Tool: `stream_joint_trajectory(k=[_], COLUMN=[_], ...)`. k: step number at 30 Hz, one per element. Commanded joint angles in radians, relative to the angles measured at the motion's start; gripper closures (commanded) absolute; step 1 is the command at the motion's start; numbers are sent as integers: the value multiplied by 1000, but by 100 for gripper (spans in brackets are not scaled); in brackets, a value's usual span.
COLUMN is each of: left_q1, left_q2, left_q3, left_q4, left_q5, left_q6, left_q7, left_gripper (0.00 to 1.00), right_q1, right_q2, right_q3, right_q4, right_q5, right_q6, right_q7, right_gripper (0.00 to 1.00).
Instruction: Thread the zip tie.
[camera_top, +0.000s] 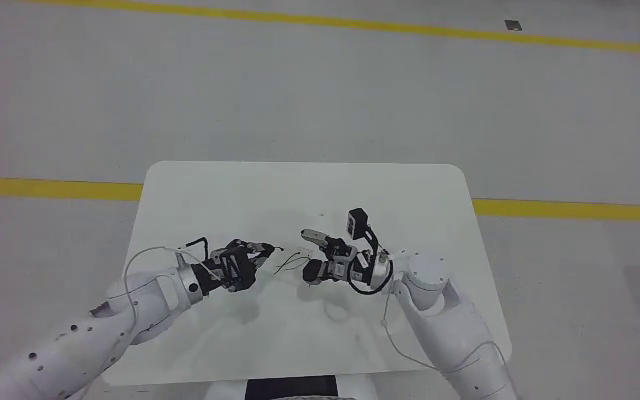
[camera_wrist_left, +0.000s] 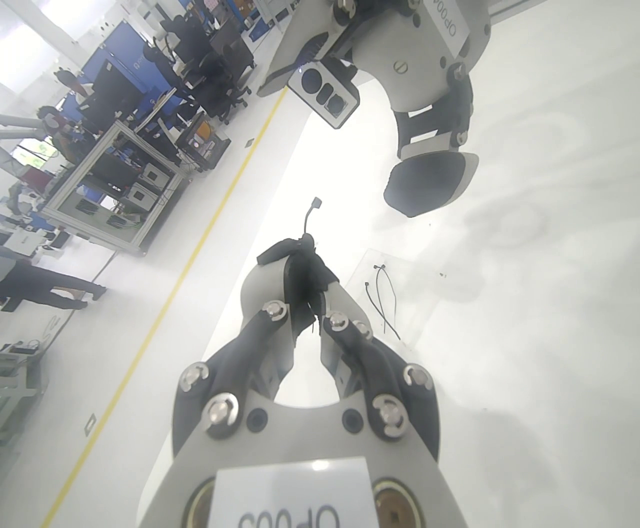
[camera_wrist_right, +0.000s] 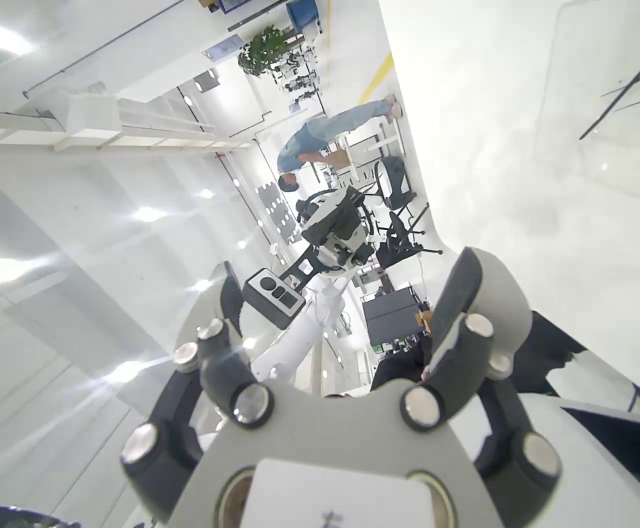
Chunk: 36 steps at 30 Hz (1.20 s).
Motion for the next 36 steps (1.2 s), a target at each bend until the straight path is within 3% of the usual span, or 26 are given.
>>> stream_joint_trajectory(k=[1, 8, 23, 24, 25, 26, 30, 36], left_q1=[0, 0, 0, 0, 0, 0, 0, 0], left_q2=[0, 0, 0, 0, 0, 0, 0, 0], left_q3=[0, 0, 0, 0, 0, 0, 0, 0], left_q4=[0, 0, 0, 0, 0, 0, 0, 0], left_q5=[0, 0, 0, 0, 0, 0, 0, 0], left_q6=[0, 0, 0, 0, 0, 0, 0, 0], left_q7=[0, 0, 0, 0, 0, 0, 0, 0], left_gripper=[100, 100, 100, 100, 100, 100, 100, 100], right_q1=[-2, 21, 13, 13, 12, 11, 9, 4], right_q2=[-2, -5, -1, 0, 0, 1, 2, 4], right_q3=[-15, -58, -70, -70, -72, -74, -79, -79], right_q4=[-5, -29, -45, -46, -49, -50, -54, -65], right_q5=[0, -21, -60, -65, -74, -84, -91, -89], right_q6=[-1, -7, -20, -22, -23, -24, -33, -55], right_q7=[-18, -60, -91, -93, -99, -105, -118, -112], right_gripper=[0, 0, 0, 9, 25, 51, 60, 64])
